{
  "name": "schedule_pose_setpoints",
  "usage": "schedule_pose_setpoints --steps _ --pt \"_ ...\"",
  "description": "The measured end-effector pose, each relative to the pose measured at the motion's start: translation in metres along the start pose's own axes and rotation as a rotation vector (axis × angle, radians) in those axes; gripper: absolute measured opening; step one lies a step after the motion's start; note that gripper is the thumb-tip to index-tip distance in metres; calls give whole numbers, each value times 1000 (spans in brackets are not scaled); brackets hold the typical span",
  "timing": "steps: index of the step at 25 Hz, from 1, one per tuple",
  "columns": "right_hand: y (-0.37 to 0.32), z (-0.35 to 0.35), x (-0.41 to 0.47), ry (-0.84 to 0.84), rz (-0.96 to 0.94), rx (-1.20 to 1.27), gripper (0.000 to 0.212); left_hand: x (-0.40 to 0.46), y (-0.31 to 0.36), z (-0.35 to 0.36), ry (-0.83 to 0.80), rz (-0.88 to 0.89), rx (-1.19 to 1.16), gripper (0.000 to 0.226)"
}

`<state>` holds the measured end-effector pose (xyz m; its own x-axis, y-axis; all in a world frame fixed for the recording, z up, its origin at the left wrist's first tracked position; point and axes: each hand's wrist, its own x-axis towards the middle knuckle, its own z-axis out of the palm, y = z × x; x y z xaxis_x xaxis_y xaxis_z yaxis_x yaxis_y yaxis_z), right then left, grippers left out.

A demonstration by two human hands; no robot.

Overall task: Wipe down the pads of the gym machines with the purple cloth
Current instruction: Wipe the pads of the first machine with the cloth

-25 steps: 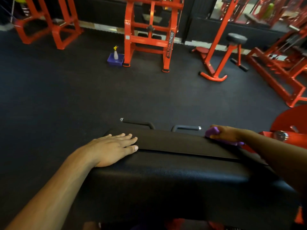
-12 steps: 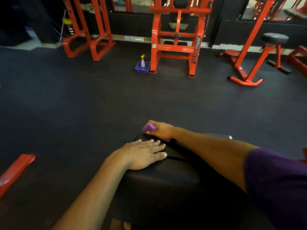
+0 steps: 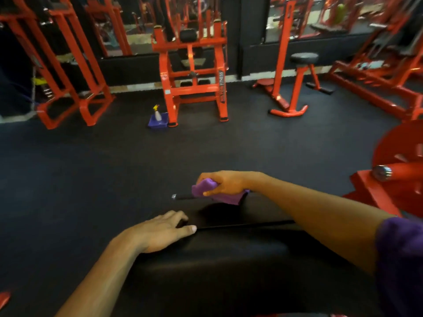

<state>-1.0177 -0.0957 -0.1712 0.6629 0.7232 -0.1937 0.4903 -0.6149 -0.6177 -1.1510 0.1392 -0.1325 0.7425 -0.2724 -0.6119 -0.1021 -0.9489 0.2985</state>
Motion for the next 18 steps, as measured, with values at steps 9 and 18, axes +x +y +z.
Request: schedule_pose_setpoints --steps 9,18 --pt "108 -27 -323 802 488 347 12 39 150 28 -77 389 108 83" --pt "152 -9 -309 626 707 710 36 72 175 31 -202 473 164 87"
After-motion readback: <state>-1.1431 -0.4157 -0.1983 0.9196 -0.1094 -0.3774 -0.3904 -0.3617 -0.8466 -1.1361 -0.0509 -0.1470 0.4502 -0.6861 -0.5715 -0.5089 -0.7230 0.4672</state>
